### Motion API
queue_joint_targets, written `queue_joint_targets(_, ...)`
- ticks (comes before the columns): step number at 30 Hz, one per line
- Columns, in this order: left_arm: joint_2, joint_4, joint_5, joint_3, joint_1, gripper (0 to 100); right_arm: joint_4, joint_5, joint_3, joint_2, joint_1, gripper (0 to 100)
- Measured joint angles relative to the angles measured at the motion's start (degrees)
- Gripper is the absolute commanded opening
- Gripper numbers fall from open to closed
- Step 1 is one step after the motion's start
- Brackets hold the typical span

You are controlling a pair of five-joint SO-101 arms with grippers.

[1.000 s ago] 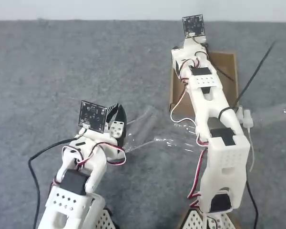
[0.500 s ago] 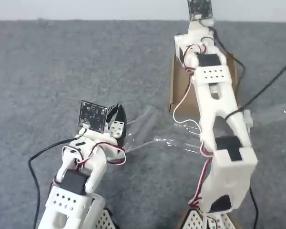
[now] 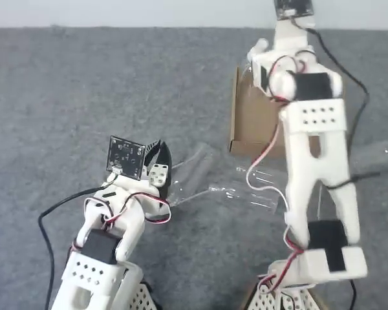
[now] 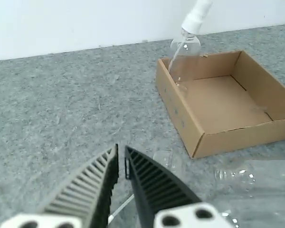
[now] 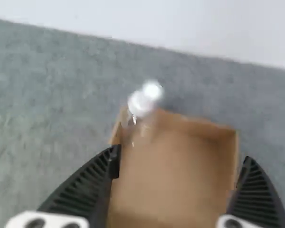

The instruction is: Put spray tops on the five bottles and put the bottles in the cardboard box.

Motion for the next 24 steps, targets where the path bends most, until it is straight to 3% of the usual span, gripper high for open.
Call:
queue_joint_targets(11, 0.0, 0.0, 0.0, 0.0, 0.0, 1, 15.65, -0.26, 0.0, -6.42, 19.69, 31.8)
queue_joint_targets(18, 0.0, 0.0, 0.0, 0.0, 0.0, 1, 16.79, -12.22, -0.79, 5.71, 34.99, 31.8)
queue_joint_targets(24, 0.0, 0.0, 0.0, 0.0, 0.0, 1, 16.62, -19.43, -0.79, 18.11, 37.8, 31.8)
